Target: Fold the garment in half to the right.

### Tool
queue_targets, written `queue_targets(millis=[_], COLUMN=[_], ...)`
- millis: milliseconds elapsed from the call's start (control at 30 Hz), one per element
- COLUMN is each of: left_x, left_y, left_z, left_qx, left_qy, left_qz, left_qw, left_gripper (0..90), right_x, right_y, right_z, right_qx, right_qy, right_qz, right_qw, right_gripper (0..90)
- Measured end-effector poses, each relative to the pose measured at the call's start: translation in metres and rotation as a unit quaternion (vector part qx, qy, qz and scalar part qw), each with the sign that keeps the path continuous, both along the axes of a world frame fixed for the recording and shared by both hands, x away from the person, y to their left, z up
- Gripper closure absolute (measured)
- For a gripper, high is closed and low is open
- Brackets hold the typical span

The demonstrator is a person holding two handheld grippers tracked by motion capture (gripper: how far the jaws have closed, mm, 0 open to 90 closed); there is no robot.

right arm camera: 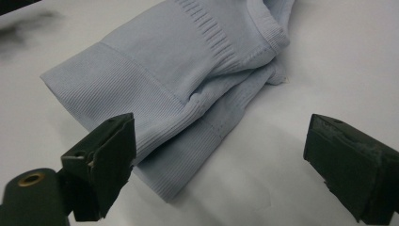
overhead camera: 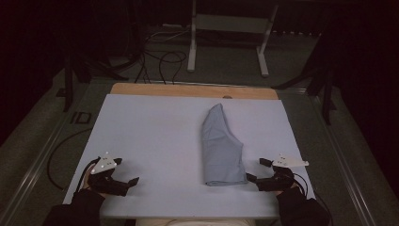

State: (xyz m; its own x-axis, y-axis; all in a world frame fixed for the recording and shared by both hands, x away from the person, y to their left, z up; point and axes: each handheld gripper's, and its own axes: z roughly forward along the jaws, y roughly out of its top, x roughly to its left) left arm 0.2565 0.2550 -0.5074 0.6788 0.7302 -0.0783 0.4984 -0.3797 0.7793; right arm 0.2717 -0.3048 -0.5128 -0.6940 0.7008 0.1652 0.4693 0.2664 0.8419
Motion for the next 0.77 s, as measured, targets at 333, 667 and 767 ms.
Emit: queue_targets(millis=[333, 667, 767], left_x=[-0.0020, -0.0018, -0.0024], left_y=[-0.0027, -0.0042, -0.0053], left_z=[-0.0020, -0.0047, -0.0041], left_qx=[0.000, 0.001, 0.003], left_qy=[0.003, 0.007, 0.005], left_qz=[-0.002, -0.005, -0.007], left_qw=[1.0000, 1.0000, 1.0000], left_gripper=[0.1, 0.1, 0.1], right_x=[0.0008, 0.0015, 0.0010], right_y=[0.0041, 0.0043, 0.0049], right_z=[0.0005, -0.0002, 0.0002], right_qx=[-0.006, -0.005, -0.008], right_qy=[-0.003, 0.000, 0.000], right_qz=[0.003, 0.004, 0.004], right_qw=[1.0000, 1.0000, 1.0000], right_gripper=[9.7, 9.7, 9.7])
